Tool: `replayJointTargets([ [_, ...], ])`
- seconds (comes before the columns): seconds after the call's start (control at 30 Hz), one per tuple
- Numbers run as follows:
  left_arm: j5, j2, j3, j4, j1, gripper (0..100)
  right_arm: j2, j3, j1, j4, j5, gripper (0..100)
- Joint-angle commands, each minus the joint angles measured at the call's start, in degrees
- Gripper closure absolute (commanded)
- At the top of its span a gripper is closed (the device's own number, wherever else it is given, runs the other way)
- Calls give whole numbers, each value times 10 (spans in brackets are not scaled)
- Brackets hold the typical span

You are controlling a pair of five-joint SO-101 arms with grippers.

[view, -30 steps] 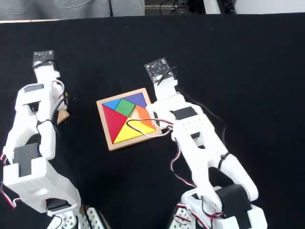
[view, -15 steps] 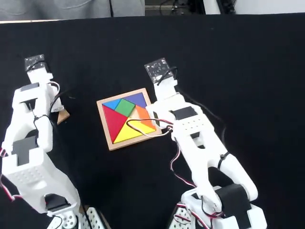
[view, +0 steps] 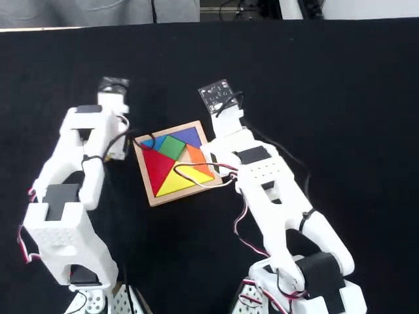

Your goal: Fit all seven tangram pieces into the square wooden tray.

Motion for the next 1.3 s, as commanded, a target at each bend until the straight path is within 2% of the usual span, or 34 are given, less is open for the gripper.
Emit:
replayJointTargets([
  [0.0, -35, -11, -19, 84, -1, 968, -24, -1, 9, -8, 29, 985],
  [0.23, -129, -43, -19, 202, -66, 971, -24, -1, 8, -6, 40, 986],
  [0.5, -137, -338, 36, 215, -134, 965, -29, -15, 1, -4, 37, 986],
  [0.67, -134, -421, 140, 106, -208, 943, -23, -113, -59, 95, 36, 984],
  [0.77, -80, -418, 211, 26, -283, 945, -17, -188, -123, 147, 25, 984],
  [0.83, -34, -423, 249, -12, -354, 946, 7, -240, -165, 165, -13, 984],
  [0.97, -23, -440, 342, -78, -480, 945, 113, -341, -236, 172, -83, 983],
  [1.1, -17, -460, 468, -165, -566, 945, 252, -472, -277, 172, -141, 983],
  [1.27, 22, -495, 572, -248, -641, 942, 433, -684, -317, 190, -144, 983],
])
